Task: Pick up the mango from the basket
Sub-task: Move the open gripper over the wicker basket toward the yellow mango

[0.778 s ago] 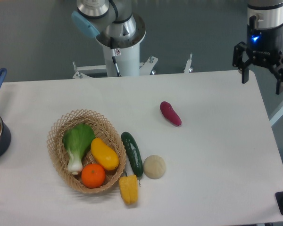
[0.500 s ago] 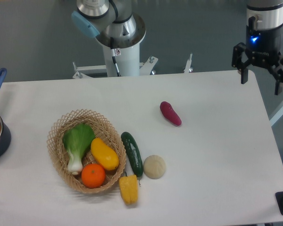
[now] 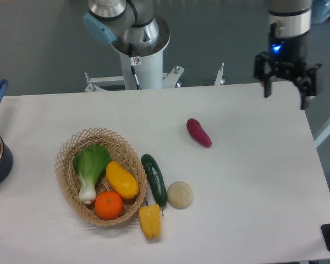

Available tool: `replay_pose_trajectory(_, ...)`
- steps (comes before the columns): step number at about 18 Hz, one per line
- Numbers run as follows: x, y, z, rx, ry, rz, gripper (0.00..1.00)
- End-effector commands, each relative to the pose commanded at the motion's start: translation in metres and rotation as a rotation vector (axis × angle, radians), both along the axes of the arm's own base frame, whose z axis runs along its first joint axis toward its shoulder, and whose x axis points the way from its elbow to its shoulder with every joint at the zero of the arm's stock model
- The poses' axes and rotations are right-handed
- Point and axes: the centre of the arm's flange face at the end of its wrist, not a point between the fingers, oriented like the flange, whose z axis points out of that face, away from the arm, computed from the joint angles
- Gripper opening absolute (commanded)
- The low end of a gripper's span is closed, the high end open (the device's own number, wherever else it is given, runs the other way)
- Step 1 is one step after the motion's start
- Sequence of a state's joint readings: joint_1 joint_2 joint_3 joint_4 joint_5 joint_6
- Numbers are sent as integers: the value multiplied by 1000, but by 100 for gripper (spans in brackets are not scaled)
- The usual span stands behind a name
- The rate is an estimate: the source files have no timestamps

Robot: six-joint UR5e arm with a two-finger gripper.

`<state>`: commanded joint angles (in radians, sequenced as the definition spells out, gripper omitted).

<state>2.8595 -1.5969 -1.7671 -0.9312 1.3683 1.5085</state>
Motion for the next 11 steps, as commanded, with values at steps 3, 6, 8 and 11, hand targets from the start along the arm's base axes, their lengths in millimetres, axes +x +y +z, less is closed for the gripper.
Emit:
replay_pose_trajectory(3,16,22,-2,32,-42,59,100)
replay_pose_trajectory(6,42,53,-16,68,-127,137,100)
replay_pose_trajectory(8,57,71,-22,94,-182,209,100)
replay_pose_trajectory(11,85,108,-46,120,-301,365,100)
